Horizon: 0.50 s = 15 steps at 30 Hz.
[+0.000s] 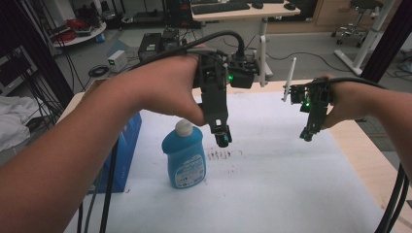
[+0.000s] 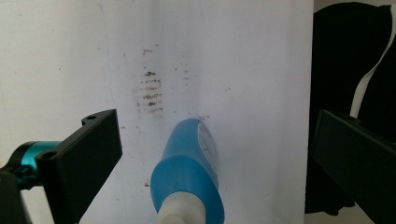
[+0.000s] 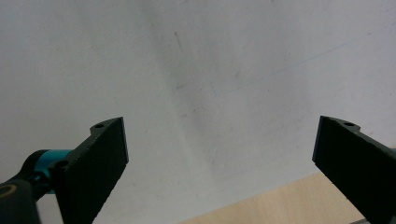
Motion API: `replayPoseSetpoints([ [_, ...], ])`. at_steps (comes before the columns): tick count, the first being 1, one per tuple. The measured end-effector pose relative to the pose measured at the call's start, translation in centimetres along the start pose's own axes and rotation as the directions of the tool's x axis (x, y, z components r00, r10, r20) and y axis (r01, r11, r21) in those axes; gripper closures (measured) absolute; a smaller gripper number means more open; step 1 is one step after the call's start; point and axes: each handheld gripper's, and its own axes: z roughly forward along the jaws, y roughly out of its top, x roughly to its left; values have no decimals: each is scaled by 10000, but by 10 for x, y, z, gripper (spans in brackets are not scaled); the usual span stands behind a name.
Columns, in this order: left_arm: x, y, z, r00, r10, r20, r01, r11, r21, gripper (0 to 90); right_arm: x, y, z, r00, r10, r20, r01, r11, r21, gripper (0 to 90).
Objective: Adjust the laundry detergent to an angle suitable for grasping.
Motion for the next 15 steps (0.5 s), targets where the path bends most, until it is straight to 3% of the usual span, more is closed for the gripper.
replayPoseSetpoints([
  [15,-3,0,-6,9999,131,4,-131,9999,-69,18,5,-1,-3,9999,97,132,-100,9997,227,24],
])
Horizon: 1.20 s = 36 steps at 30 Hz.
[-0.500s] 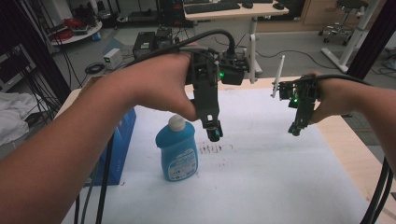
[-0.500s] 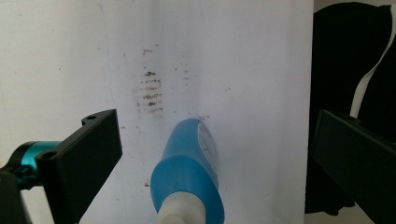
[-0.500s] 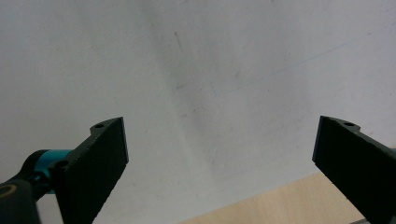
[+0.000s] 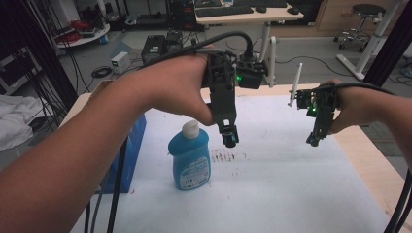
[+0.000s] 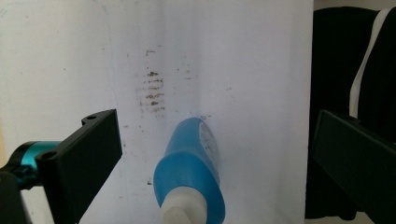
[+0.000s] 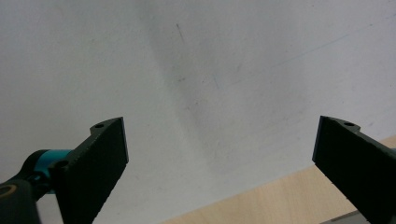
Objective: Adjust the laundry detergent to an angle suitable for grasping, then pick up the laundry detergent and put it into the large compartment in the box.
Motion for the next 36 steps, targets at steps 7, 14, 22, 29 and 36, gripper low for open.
replayPoseSetpoints([
  [7,-5,-3,-2,9999,77,-133,-77,10000,15,18,-1,4,-7,9999,57,145,-59,9999,115,24],
  [14,-15,-2,-5,9998,-19,-219,18,10000,-44,18,3,7,-9,9995,-85,302,82,9999,123,24],
  [22,-19,-6,-7,9974,-628,-346,627,9980,-51,18,6,0,-15,9984,12,572,-8,10000,-58,24],
  [29,-21,-19,-15,9872,-1460,-642,1455,9893,-124,18,11,0,-20,9978,21,663,-11,9999,-150,24],
  [36,-18,-33,-19,9752,-2090,-725,2087,9779,-109,18,14,3,-18,9971,-69,762,74,10000,-55,24],
])
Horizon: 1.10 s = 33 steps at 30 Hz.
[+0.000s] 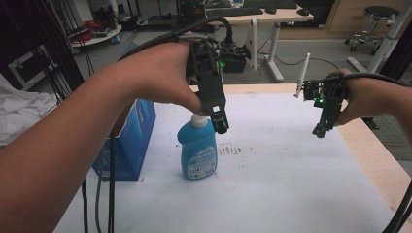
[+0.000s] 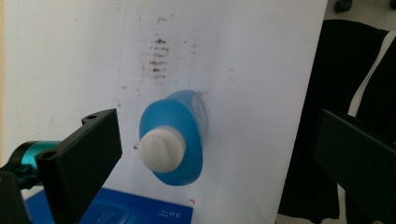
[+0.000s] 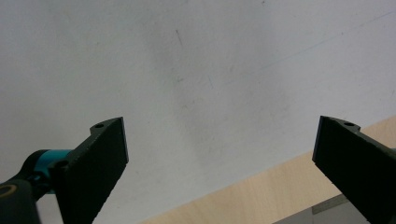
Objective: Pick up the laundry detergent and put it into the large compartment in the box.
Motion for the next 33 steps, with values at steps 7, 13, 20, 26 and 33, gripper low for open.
replayPoseSetpoints([
  [7,7,-14,4,9978,-633,210,630,9979,175,18,0,3,0,10000,-76,-12,76,10000,-50,24],
  [13,15,-27,17,9952,-945,240,938,9952,270,18,0,6,1,9999,-153,-1,153,9999,-57,24],
  [20,22,-35,30,9905,-1336,318,1327,9907,292,18,0,6,2,9999,-147,-17,147,9999,2,24],
  [26,25,-38,40,9868,-1578,362,1566,9870,351,18,0,7,2,9999,-152,-20,152,9999,14,24],
  [33,26,-37,51,9865,-1579,433,1557,9866,496,18,1,7,2,9999,-143,-21,143,9999,19,24],
])
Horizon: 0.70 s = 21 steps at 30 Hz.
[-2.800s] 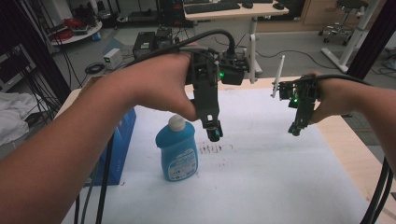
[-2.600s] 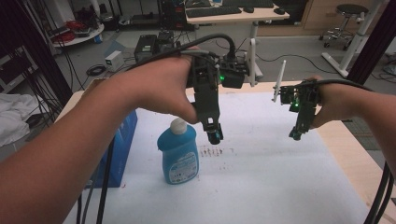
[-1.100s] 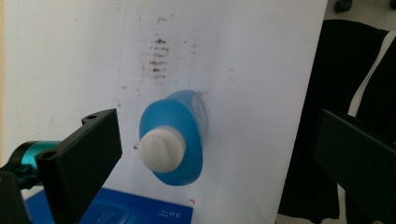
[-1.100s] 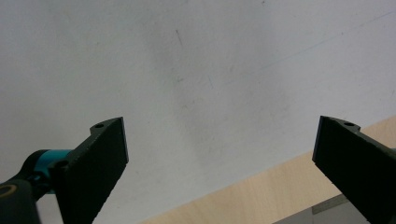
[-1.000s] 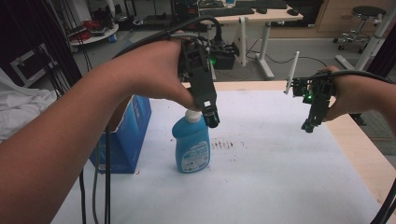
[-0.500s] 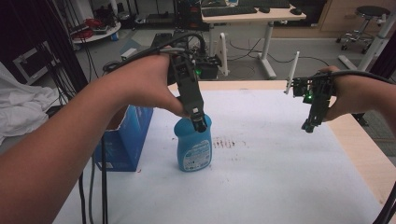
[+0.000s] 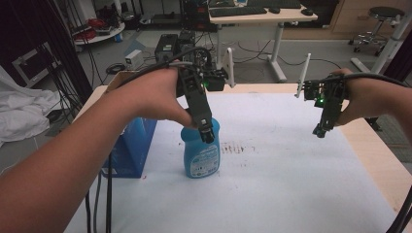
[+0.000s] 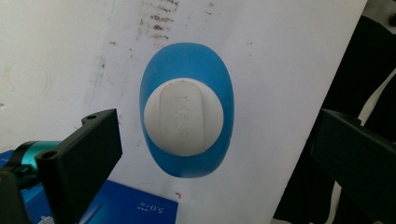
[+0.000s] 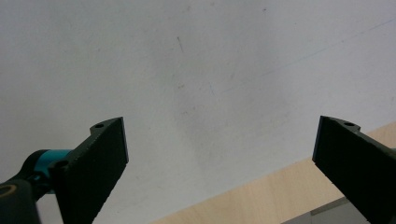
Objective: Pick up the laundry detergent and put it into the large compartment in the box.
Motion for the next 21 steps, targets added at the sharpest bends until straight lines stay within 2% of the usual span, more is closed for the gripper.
replayPoseSetpoints([
  [6,2,4,11,10000,7,22,-7,9999,120,18,0,0,2,10000,-32,-16,32,10000,-2,24],
  [21,11,3,34,9999,-128,30,127,9996,263,18,-1,-2,7,9999,16,-154,-18,10000,-95,24],
])
